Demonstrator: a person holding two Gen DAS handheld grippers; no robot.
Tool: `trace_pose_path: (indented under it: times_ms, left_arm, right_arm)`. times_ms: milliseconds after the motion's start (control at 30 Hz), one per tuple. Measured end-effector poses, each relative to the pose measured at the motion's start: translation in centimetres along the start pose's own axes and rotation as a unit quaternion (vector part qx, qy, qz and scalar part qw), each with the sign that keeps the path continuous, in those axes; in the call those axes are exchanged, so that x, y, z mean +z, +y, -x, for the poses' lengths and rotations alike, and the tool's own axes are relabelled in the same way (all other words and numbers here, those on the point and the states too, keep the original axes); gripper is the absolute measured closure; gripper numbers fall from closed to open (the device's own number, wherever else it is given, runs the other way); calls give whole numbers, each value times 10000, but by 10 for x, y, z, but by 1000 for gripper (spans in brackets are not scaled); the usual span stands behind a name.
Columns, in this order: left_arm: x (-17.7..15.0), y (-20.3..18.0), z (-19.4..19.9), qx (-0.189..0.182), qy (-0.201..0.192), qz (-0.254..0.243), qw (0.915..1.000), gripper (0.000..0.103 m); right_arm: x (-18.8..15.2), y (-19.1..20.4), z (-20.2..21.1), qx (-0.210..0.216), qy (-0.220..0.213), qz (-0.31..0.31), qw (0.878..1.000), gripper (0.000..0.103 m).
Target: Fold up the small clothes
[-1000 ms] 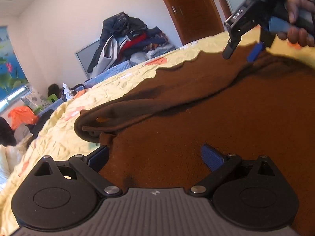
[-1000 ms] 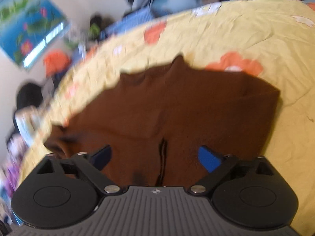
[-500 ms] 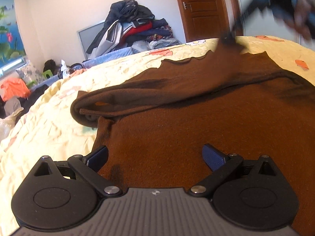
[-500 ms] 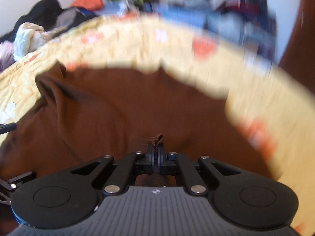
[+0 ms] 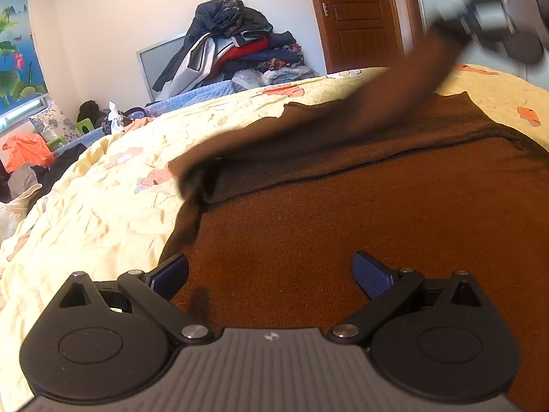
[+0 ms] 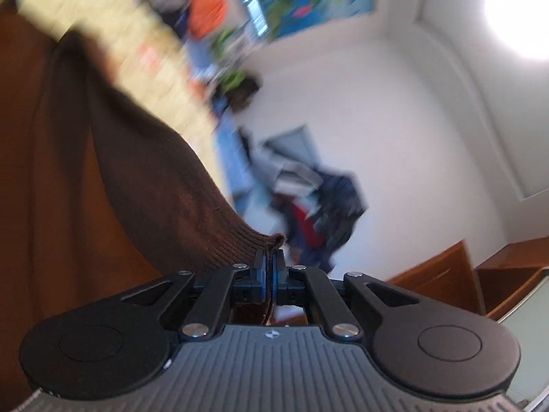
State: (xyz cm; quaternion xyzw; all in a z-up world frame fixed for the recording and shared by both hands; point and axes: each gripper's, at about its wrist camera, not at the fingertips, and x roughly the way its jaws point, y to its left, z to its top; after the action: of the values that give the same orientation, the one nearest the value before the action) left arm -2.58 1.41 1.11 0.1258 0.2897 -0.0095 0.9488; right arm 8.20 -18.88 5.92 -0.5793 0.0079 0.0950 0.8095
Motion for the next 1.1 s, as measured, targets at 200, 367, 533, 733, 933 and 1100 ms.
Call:
trace_pose_path:
  times_ms: [200,367,533,733,933,1100]
  left_arm:
    - [0,0,0,-2,4,6,10000,0]
    - [0,0,0,4,2,6,10000,0]
    - [-2,1,0,27,6,46,10000,0]
    - [-1,6,-2,-70,56,146,9999,0]
    - [0,5,-1,-12,50,122,9999,0]
    - [-1,5,-1,-44,62,155,9999,0]
  right_arm:
    - [-33,21,-9,209,639,68,9977,97]
    - [0,-14,-3,-919,-83,189,9956,96]
    - [-40,13,3,-328,165,696,9969,51]
    - [-54,-11,9,491,1190,-1314,9829,8]
    - [-108,-82,-33,1692,2172,-5821,7651,20]
    - [-145,-66,-59,2022,2687,-6968,6335,32]
